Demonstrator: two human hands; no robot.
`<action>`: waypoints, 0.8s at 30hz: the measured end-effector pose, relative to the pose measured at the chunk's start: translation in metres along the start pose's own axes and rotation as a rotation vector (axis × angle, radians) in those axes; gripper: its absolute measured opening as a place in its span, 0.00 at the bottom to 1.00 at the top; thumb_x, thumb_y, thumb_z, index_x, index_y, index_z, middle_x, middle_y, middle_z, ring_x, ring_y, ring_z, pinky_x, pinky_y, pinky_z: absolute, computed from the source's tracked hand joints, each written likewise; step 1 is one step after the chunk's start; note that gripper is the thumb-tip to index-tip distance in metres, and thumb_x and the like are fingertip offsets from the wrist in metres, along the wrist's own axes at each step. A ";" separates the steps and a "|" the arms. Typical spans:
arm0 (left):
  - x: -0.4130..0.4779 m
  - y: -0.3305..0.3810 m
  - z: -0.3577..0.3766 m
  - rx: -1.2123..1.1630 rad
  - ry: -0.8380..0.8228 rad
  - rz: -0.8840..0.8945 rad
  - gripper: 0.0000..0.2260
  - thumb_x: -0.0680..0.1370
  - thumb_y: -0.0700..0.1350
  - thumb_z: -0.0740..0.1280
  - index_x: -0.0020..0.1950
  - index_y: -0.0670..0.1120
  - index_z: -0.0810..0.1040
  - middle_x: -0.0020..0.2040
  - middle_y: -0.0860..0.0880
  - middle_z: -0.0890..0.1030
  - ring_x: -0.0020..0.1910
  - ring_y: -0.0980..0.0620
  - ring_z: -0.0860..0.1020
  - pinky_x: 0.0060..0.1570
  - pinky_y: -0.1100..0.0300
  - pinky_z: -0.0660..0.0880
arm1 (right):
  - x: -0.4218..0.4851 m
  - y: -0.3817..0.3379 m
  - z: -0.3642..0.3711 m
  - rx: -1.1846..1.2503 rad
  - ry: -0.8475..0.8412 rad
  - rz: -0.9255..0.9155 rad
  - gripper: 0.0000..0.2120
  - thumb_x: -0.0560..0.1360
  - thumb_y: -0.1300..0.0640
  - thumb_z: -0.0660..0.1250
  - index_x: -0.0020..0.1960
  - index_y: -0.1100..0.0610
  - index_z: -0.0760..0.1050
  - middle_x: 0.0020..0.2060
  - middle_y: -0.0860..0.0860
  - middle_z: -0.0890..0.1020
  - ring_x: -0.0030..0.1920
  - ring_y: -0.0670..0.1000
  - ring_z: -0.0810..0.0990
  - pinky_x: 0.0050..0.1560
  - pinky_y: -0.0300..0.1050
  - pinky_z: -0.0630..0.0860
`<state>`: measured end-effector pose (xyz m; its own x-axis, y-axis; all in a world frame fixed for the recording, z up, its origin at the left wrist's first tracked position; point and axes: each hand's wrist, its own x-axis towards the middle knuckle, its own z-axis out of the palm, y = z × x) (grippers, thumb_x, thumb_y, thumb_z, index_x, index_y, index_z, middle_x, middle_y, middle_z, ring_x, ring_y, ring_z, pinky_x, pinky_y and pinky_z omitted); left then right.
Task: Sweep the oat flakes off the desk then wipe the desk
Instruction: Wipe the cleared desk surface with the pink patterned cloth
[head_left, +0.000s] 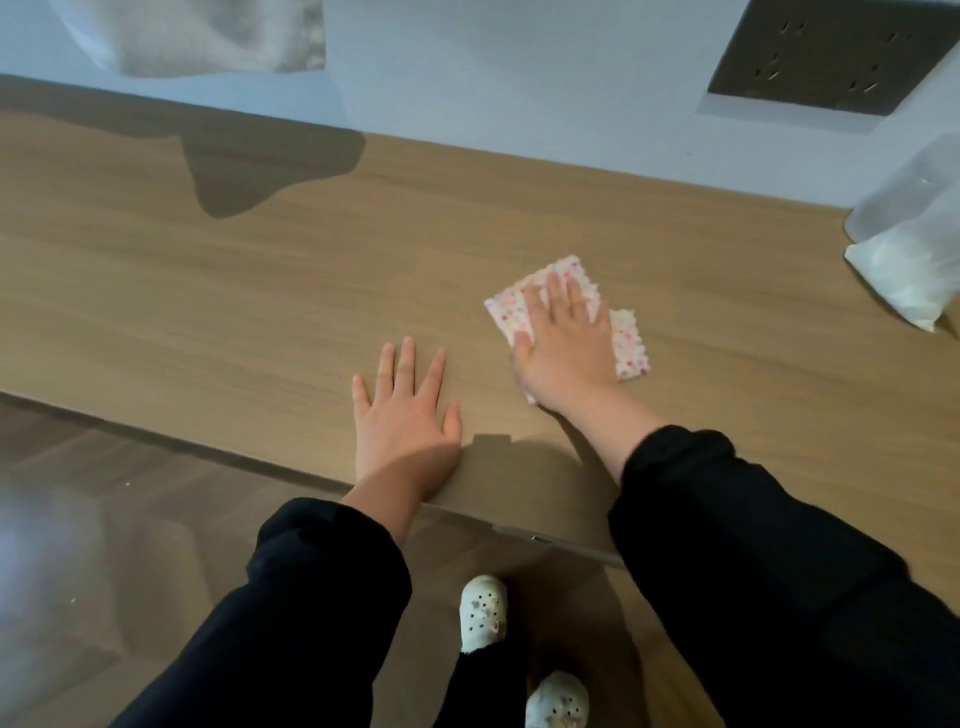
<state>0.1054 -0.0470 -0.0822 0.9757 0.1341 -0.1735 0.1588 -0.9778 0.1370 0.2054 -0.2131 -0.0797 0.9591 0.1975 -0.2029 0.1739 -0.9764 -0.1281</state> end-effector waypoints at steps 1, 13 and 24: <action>-0.001 0.001 0.000 0.008 -0.017 -0.003 0.27 0.80 0.56 0.49 0.79 0.56 0.45 0.80 0.49 0.42 0.77 0.50 0.38 0.75 0.44 0.40 | 0.000 -0.010 -0.001 -0.009 -0.021 -0.067 0.29 0.81 0.45 0.44 0.80 0.51 0.44 0.79 0.52 0.43 0.78 0.53 0.39 0.76 0.60 0.42; 0.100 0.003 -0.023 -0.145 0.140 -0.018 0.24 0.78 0.46 0.58 0.75 0.46 0.64 0.76 0.41 0.59 0.76 0.42 0.54 0.73 0.46 0.52 | 0.047 0.036 -0.016 0.038 0.008 0.250 0.29 0.81 0.46 0.43 0.80 0.51 0.42 0.79 0.53 0.41 0.78 0.55 0.38 0.75 0.63 0.41; 0.139 0.021 -0.016 -0.074 0.039 -0.096 0.29 0.80 0.60 0.49 0.79 0.54 0.47 0.80 0.46 0.43 0.78 0.46 0.39 0.75 0.44 0.41 | 0.120 0.081 -0.033 -0.067 -0.011 0.068 0.28 0.82 0.44 0.43 0.80 0.51 0.43 0.79 0.50 0.43 0.78 0.51 0.40 0.76 0.59 0.43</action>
<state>0.2472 -0.0464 -0.0876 0.9603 0.2344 -0.1512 0.2612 -0.9457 0.1934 0.3416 -0.2712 -0.0818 0.9667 0.1311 -0.2197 0.1233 -0.9912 -0.0488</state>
